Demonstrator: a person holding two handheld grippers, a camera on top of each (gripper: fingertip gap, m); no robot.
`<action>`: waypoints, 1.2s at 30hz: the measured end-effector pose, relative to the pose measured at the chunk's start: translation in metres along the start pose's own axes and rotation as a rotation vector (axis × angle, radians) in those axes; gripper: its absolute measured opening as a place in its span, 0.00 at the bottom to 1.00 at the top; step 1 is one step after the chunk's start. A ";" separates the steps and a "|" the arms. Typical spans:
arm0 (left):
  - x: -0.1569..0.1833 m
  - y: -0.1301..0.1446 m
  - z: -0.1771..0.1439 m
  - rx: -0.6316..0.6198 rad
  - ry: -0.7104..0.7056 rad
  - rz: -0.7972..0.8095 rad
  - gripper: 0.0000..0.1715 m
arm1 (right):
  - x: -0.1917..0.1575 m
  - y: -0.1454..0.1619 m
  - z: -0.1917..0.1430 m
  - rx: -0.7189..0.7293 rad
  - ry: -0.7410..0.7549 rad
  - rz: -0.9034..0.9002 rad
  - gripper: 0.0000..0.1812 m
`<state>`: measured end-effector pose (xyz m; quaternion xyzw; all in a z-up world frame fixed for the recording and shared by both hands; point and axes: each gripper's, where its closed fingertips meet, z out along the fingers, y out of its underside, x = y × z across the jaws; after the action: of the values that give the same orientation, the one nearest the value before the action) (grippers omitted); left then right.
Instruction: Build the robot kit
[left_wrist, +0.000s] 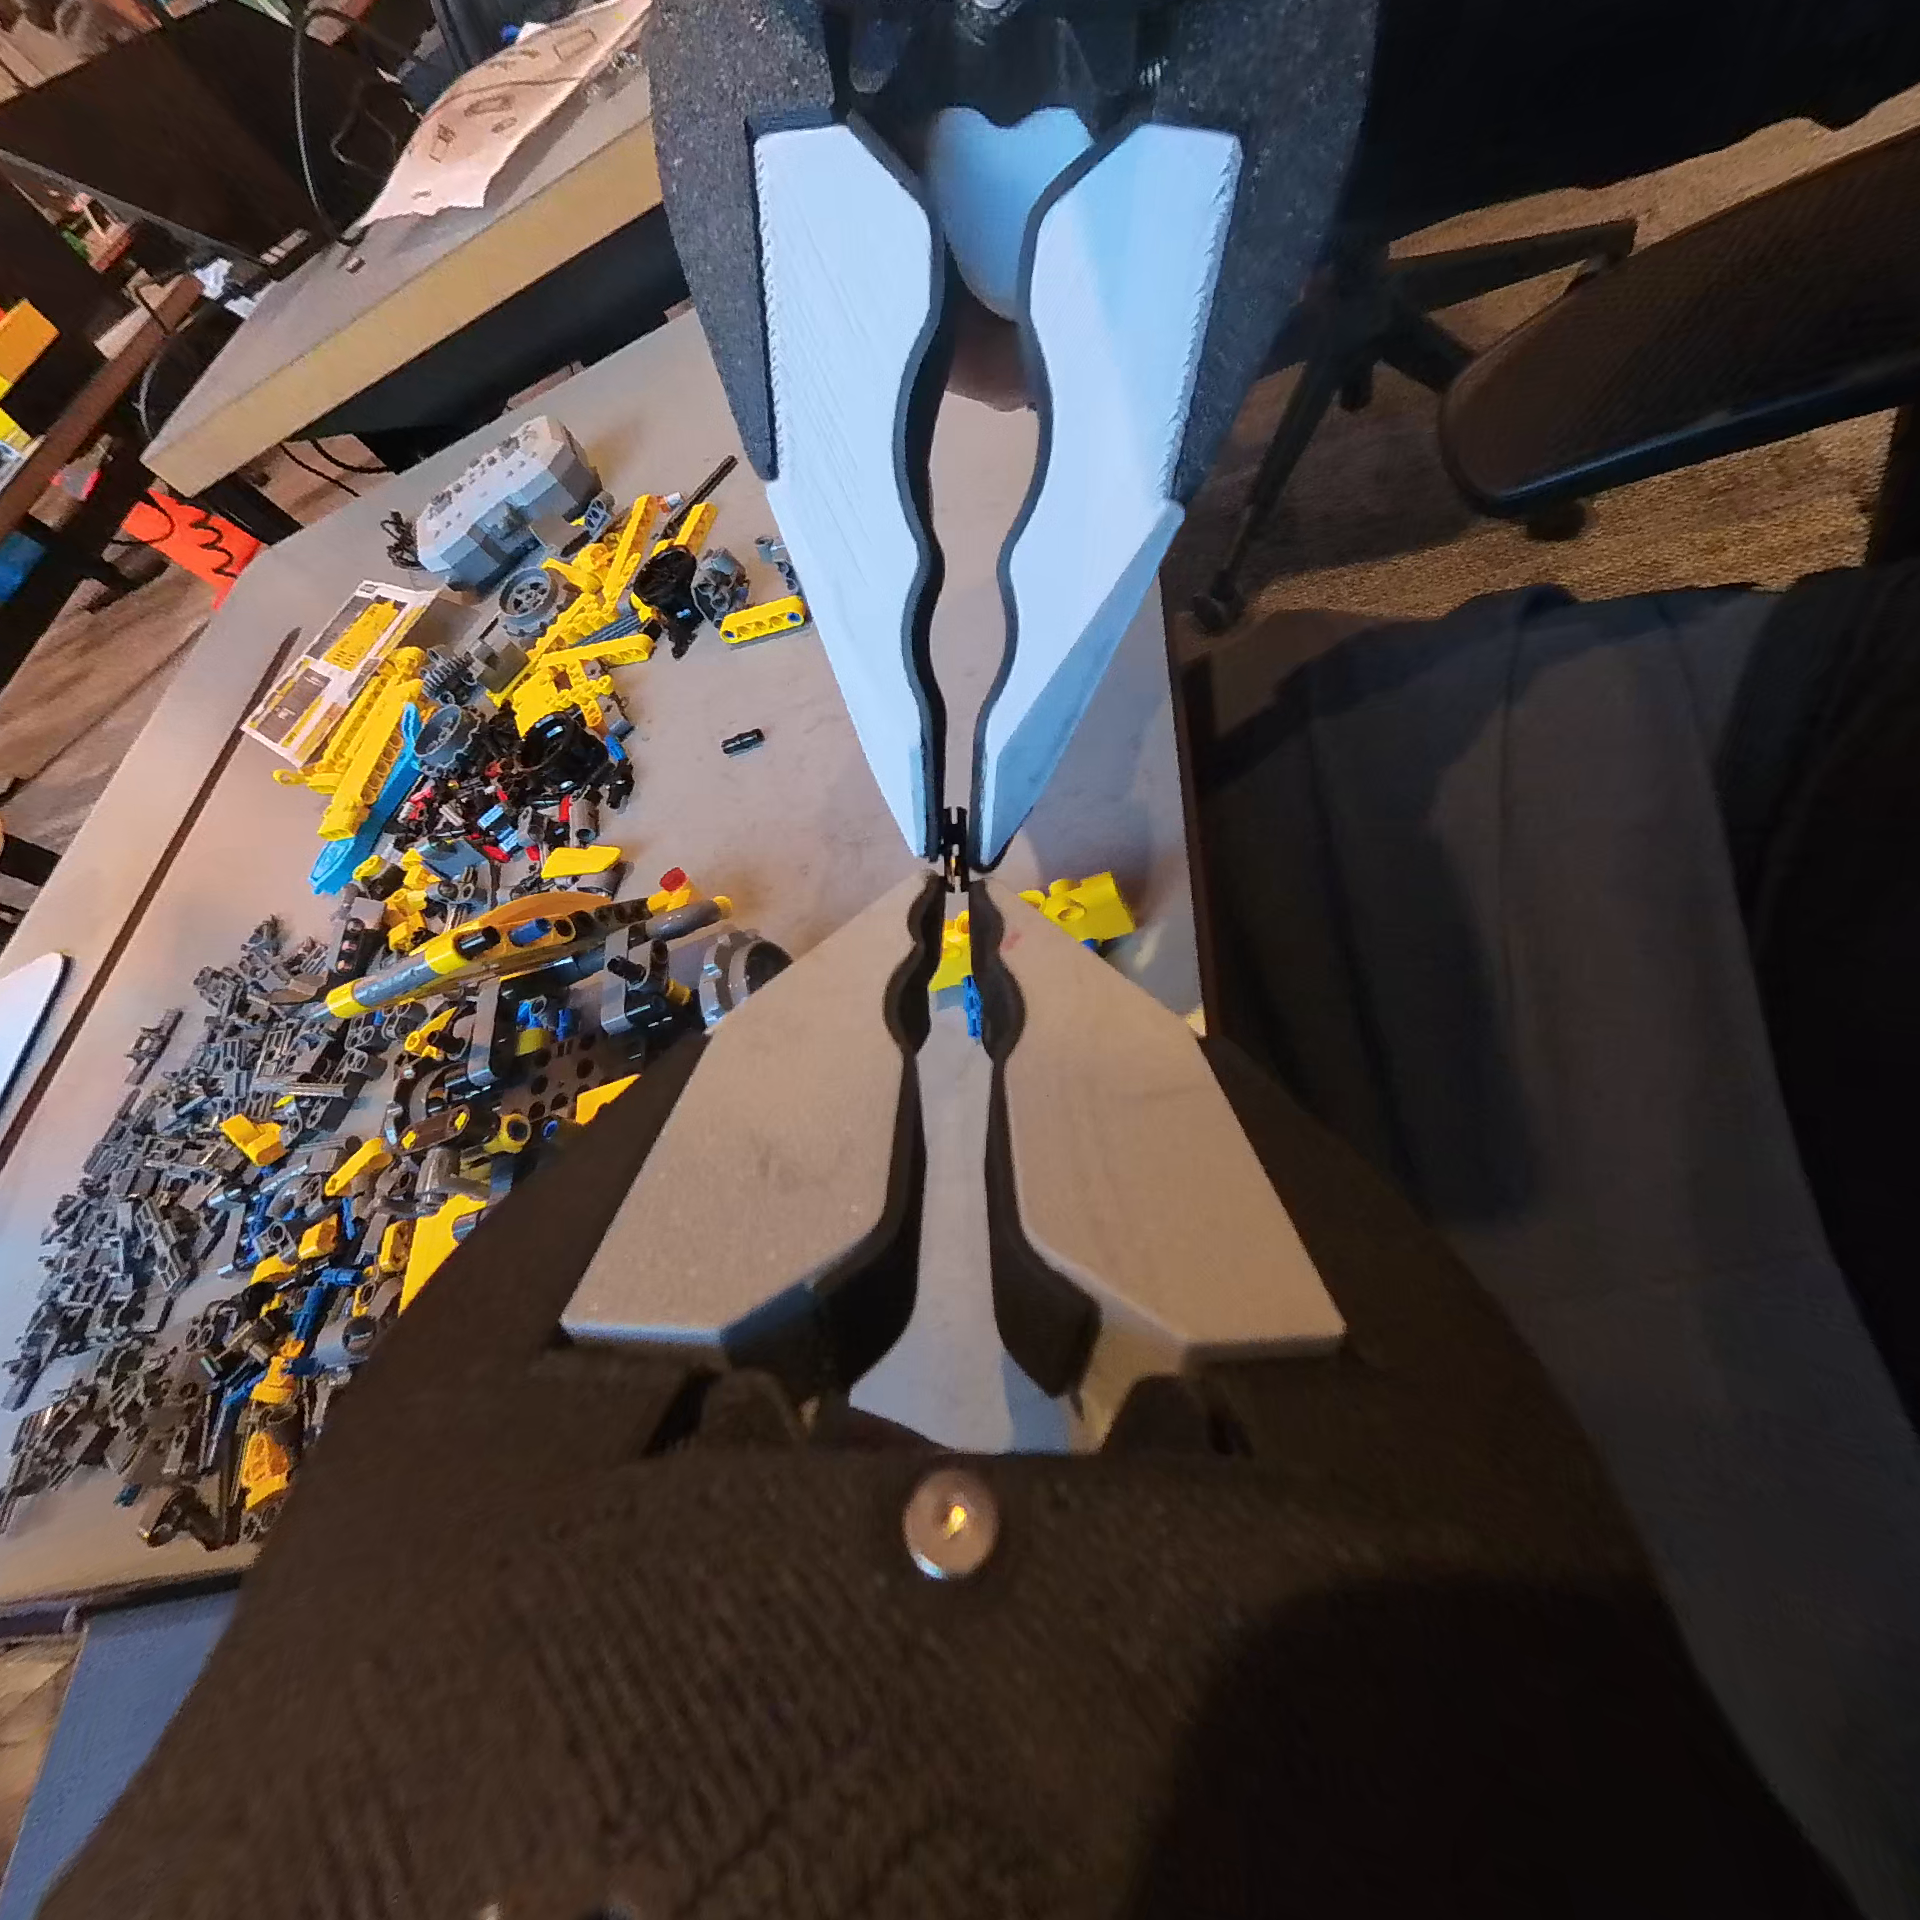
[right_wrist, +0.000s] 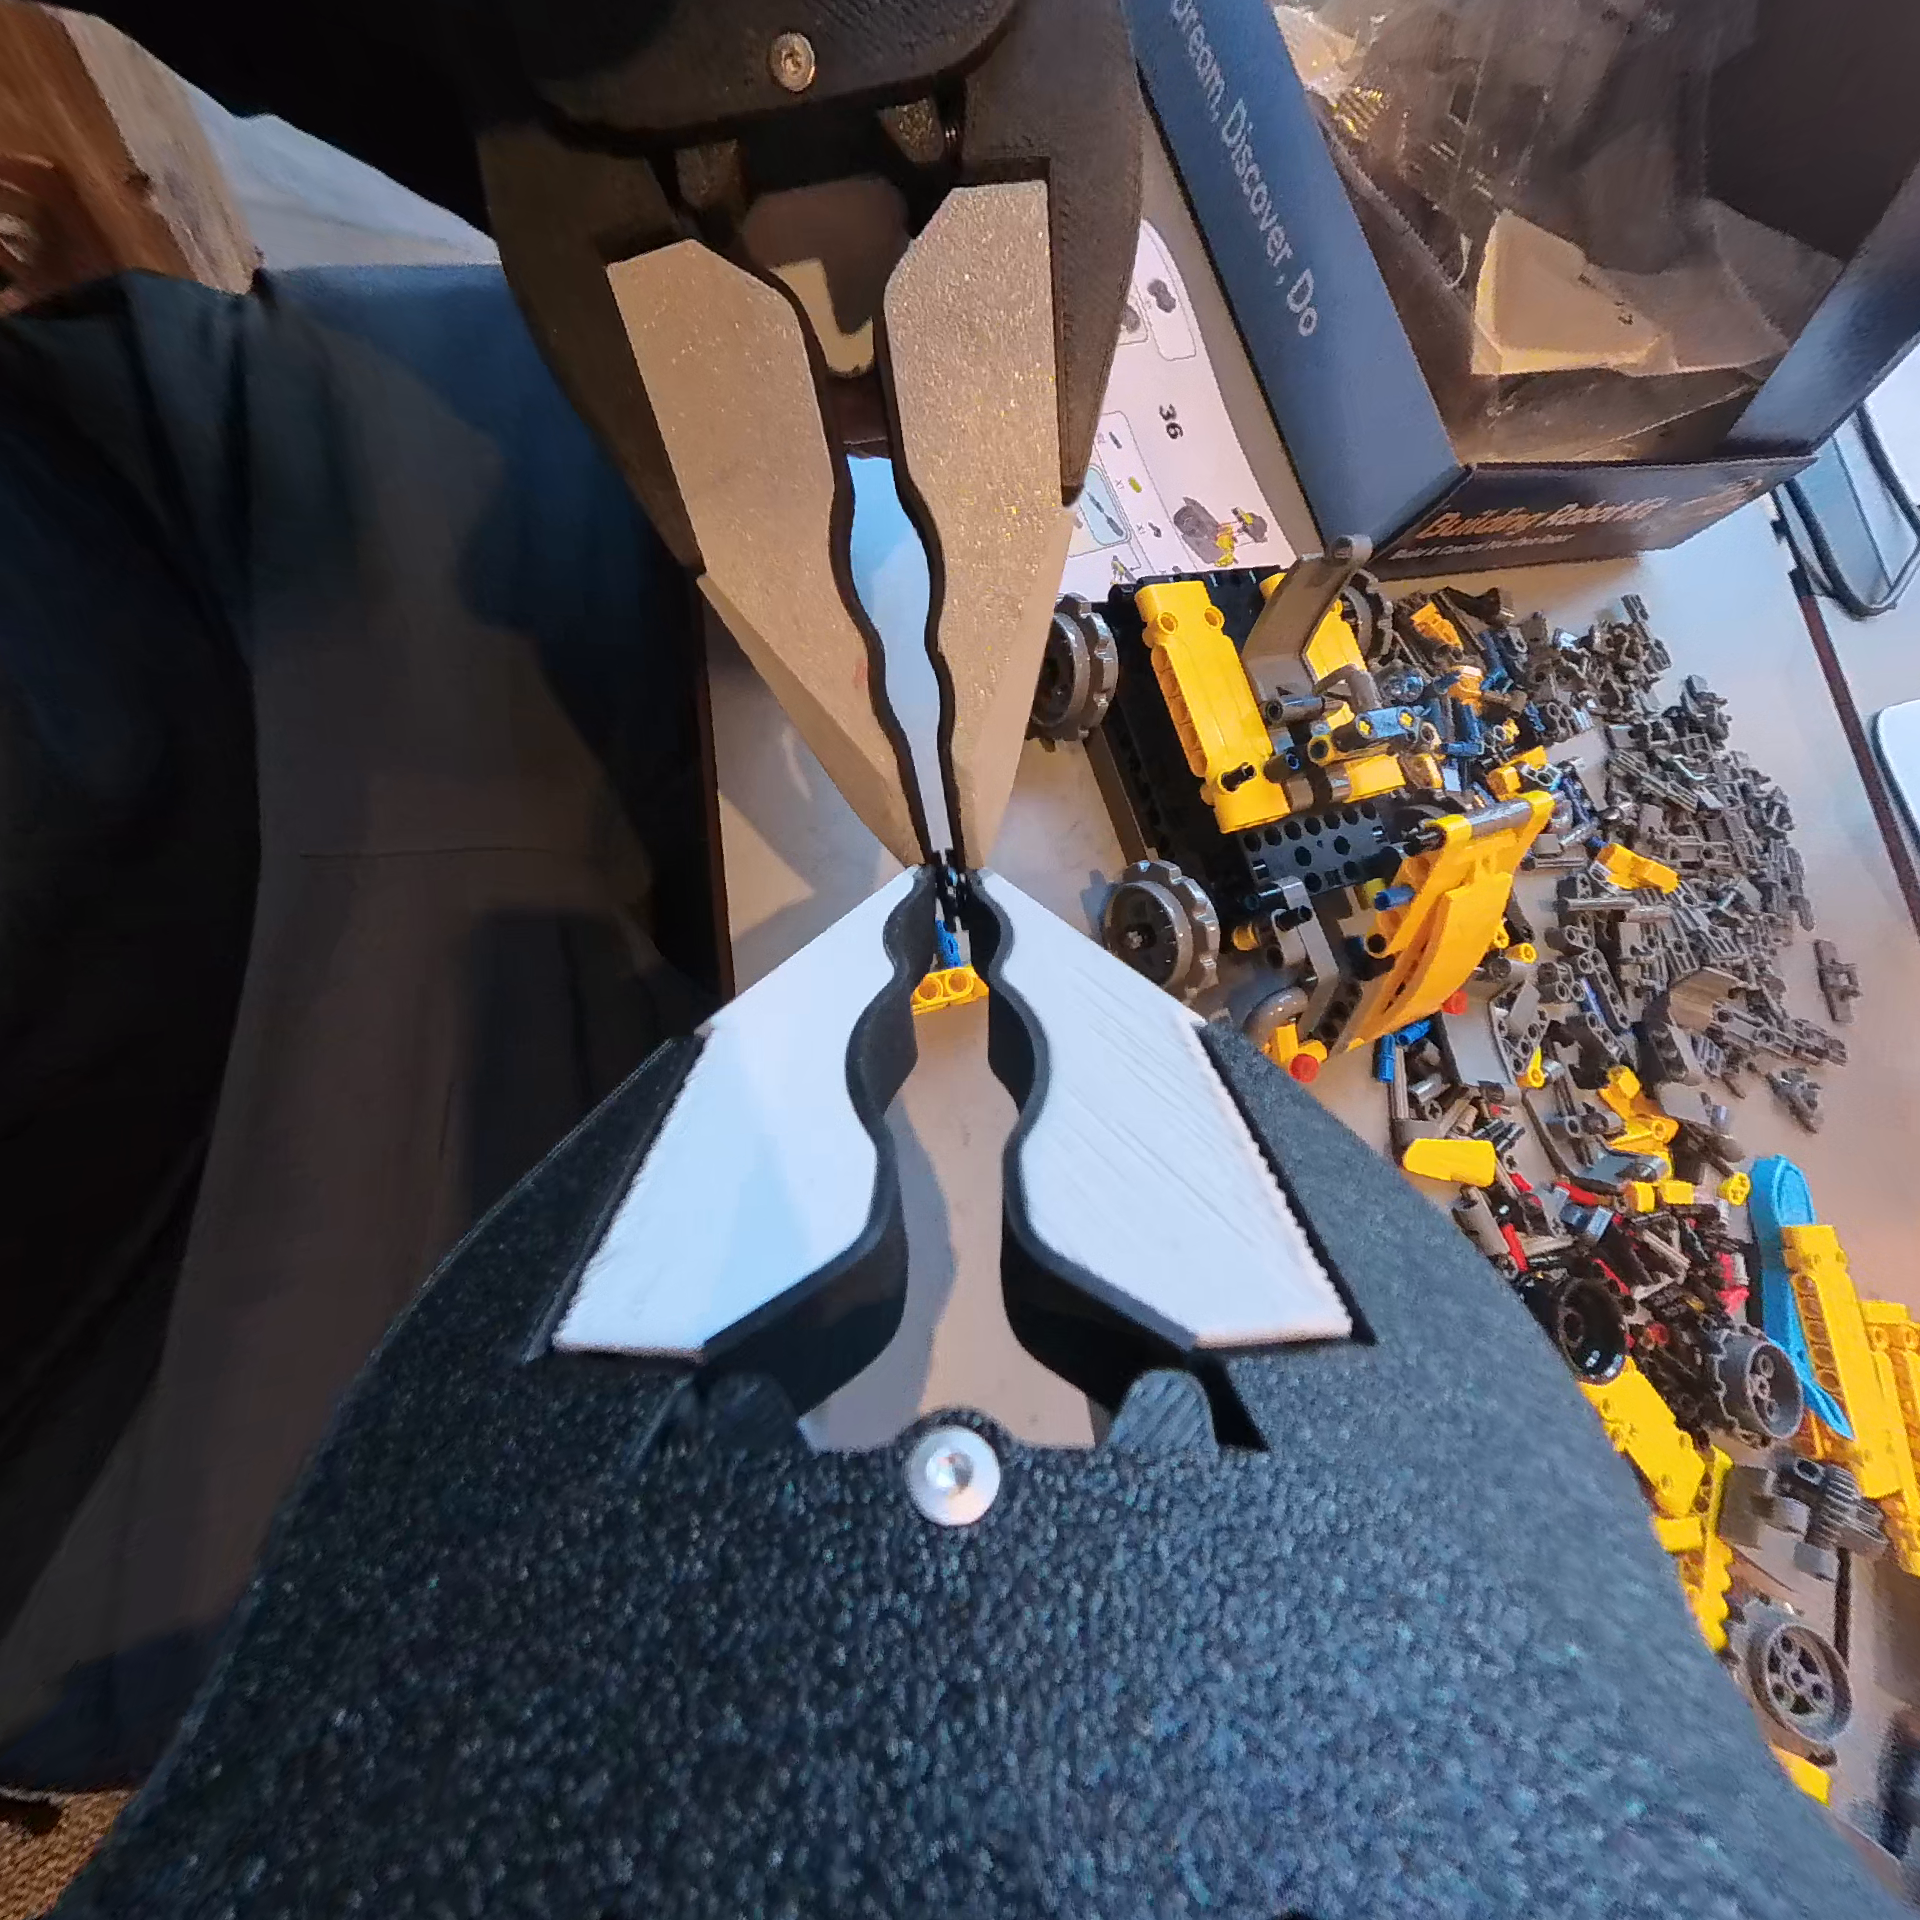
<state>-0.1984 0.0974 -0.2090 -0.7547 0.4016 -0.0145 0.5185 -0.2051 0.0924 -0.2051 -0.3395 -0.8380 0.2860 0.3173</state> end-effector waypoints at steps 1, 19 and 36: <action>0.000 0.000 0.000 -0.001 -0.001 0.001 0.02 | 0.000 0.000 0.000 0.000 0.001 -0.002 0.03; 0.002 0.005 0.004 -0.010 0.030 -0.047 0.02 | 0.000 0.013 0.006 -0.095 0.049 -0.112 0.03; 0.004 0.005 0.006 -0.009 0.038 -0.066 0.04 | 0.000 0.016 0.005 -0.102 0.065 -0.113 0.03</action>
<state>-0.1959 0.0989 -0.2180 -0.7693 0.3863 -0.0439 0.5069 -0.2024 0.1009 -0.2198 -0.3163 -0.8585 0.2135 0.3424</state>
